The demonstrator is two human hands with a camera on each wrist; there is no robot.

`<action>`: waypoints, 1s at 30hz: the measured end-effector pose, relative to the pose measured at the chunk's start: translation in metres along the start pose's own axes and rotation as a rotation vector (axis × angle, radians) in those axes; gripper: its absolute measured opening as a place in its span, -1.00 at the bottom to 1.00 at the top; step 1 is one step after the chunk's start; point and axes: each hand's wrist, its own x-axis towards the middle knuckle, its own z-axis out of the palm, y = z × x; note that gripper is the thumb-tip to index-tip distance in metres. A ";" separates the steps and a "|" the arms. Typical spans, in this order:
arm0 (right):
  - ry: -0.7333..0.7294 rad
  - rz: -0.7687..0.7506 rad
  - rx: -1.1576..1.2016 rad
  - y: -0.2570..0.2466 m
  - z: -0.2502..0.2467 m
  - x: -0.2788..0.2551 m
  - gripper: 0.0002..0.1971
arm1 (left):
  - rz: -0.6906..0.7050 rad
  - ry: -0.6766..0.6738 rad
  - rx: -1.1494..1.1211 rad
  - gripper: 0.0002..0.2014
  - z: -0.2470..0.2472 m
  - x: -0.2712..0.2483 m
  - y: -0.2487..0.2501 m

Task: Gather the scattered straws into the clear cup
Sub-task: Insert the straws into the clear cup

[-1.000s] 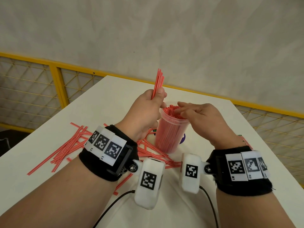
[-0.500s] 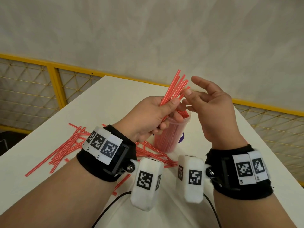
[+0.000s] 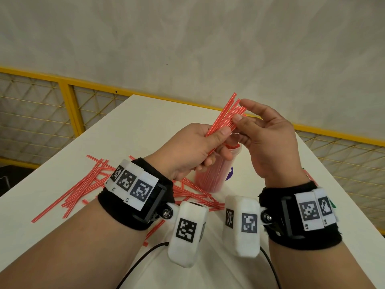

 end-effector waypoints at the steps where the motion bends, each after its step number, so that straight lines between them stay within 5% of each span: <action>1: -0.005 0.000 0.003 0.000 0.000 0.000 -0.70 | -0.003 0.000 -0.007 -0.63 0.000 0.000 0.000; 14: 0.111 -0.074 0.097 0.000 -0.006 0.004 -0.79 | 0.030 0.001 0.058 -0.60 -0.005 -0.001 0.001; 24: 0.384 -0.191 0.144 0.004 -0.016 0.009 -0.77 | 0.093 0.381 0.197 -0.64 -0.008 0.004 0.001; 30: 0.392 -0.350 -0.153 0.011 -0.014 0.010 -0.74 | 0.065 0.402 0.204 -0.64 -0.002 -0.004 0.010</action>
